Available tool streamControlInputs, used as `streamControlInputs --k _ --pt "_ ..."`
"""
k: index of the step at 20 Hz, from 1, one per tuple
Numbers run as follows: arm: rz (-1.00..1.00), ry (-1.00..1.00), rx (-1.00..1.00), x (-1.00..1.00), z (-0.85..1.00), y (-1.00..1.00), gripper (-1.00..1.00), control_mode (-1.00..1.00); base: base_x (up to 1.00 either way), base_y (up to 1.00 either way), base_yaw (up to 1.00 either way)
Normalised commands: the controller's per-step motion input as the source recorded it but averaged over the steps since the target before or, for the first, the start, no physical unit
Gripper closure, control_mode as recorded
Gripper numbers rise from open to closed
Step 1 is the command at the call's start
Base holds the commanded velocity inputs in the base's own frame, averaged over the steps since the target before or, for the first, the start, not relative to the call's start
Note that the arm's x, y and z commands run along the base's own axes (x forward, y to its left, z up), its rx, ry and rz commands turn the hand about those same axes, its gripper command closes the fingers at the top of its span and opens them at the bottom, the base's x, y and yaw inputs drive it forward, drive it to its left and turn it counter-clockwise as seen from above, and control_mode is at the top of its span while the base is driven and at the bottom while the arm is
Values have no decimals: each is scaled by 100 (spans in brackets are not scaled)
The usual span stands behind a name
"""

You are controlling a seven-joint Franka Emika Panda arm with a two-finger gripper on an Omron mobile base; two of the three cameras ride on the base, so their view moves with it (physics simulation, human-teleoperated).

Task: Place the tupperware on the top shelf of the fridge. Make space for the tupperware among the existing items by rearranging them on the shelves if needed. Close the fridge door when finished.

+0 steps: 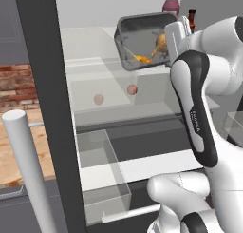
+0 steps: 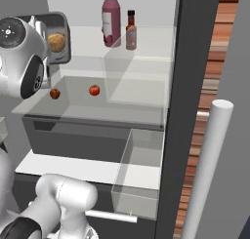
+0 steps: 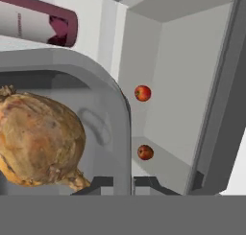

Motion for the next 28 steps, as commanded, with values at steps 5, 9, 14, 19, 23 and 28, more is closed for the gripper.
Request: streamControlInputs --k 5,9,14,19,23,28 --pt "0 0 0 45 40 20 100 -100 0 0 0" --pt "0 0 0 56 15 7 100 -100 0 0 0" --pt "0 0 -2 52 -3 6 100 -100 0 0 0" --pt "0 0 -8 44 -22 19 100 -100 0 0 0" --pt "0 0 -8 45 -15 28 100 -100 0 0 0" --pt "0 0 -5 48 -1 26 100 -100 0 0 0"
